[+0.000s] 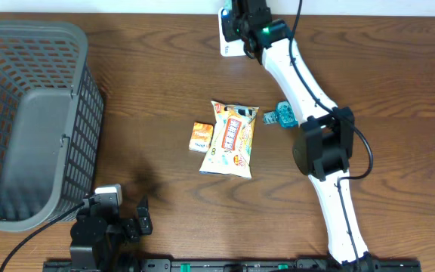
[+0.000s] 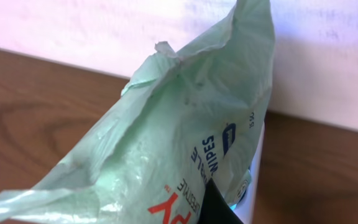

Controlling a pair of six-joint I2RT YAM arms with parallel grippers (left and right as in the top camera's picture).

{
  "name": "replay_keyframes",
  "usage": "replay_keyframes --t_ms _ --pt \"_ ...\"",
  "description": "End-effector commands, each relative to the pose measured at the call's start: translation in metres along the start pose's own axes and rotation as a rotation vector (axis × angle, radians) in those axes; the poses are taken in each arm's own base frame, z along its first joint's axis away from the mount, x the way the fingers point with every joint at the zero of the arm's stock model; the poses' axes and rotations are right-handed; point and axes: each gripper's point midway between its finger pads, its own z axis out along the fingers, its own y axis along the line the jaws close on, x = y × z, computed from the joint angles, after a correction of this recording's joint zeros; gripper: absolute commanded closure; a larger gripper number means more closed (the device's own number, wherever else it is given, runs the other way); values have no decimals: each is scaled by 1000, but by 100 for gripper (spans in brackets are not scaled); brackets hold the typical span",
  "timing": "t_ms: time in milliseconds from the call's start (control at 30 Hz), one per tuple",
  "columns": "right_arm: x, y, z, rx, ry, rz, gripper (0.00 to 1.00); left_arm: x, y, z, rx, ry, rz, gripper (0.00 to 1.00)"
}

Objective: Scan the item barcode
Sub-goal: 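Hold the wipes pack up to the scanner window with the right gripper, then carry the wipes pack to the right edge and release it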

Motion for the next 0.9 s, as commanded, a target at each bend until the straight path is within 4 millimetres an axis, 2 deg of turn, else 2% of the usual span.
replay_keyframes --t_ms 0,100,267,367,467,533,633,767,833,867 --pt "3 6 18 47 -38 -31 99 1 2 1 -12 4 -11 0" --pt "14 12 28 42 -24 -38 99 1 2 1 -12 4 -11 0" --pt "18 10 28 96 -17 -48 99 1 2 1 -12 4 -11 0" --pt "12 9 21 118 -20 -50 99 1 2 1 -12 4 -11 0" --pt "-1 7 5 126 -19 -50 99 2 2 1 -12 4 -11 0" --pt "-12 -3 -11 161 -19 -47 99 1 2 1 -12 4 -11 0" --pt "-27 -28 -41 261 -5 -43 99 1 2 1 -12 4 -11 0" --pt "-33 -80 -90 445 54 -40 99 2 2 1 -12 4 -11 0" --pt "-30 -117 -114 566 95 -35 99 1 2 1 -12 4 -11 0" --pt "-26 -162 -136 720 128 -25 99 1 2 1 -12 4 -11 0"
